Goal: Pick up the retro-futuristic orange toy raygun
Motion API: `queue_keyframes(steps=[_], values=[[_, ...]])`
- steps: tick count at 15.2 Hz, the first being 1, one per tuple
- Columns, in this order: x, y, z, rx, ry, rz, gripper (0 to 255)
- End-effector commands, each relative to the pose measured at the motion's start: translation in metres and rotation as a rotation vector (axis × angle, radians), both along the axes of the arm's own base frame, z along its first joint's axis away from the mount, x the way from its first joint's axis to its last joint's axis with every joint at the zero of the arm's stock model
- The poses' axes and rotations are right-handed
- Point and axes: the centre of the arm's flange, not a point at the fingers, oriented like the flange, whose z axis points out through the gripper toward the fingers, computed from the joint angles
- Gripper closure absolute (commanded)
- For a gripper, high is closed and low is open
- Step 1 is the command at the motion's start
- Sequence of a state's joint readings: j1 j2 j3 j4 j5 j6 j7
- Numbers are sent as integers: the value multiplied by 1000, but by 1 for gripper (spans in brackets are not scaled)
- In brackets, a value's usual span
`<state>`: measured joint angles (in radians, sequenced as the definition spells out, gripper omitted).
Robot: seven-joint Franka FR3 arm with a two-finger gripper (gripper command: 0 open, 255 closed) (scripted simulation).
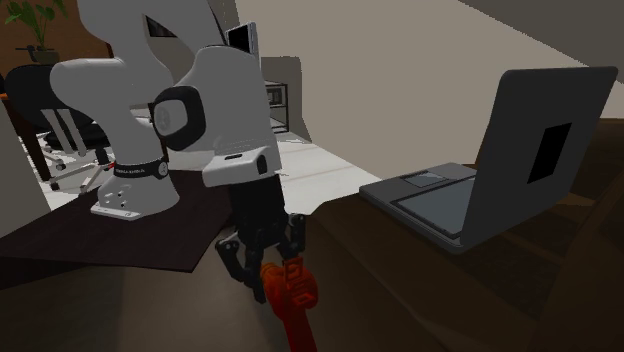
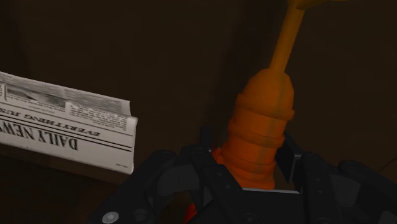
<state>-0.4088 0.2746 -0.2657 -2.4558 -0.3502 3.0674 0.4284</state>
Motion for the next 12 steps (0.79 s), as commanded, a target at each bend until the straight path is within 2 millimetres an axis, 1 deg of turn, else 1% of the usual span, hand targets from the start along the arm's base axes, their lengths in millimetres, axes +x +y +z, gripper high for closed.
queue_keyframes(steps=[1,12], values=[[-1,1,7,0,1,1,255],[-1,1,66,0,0,1,255]])
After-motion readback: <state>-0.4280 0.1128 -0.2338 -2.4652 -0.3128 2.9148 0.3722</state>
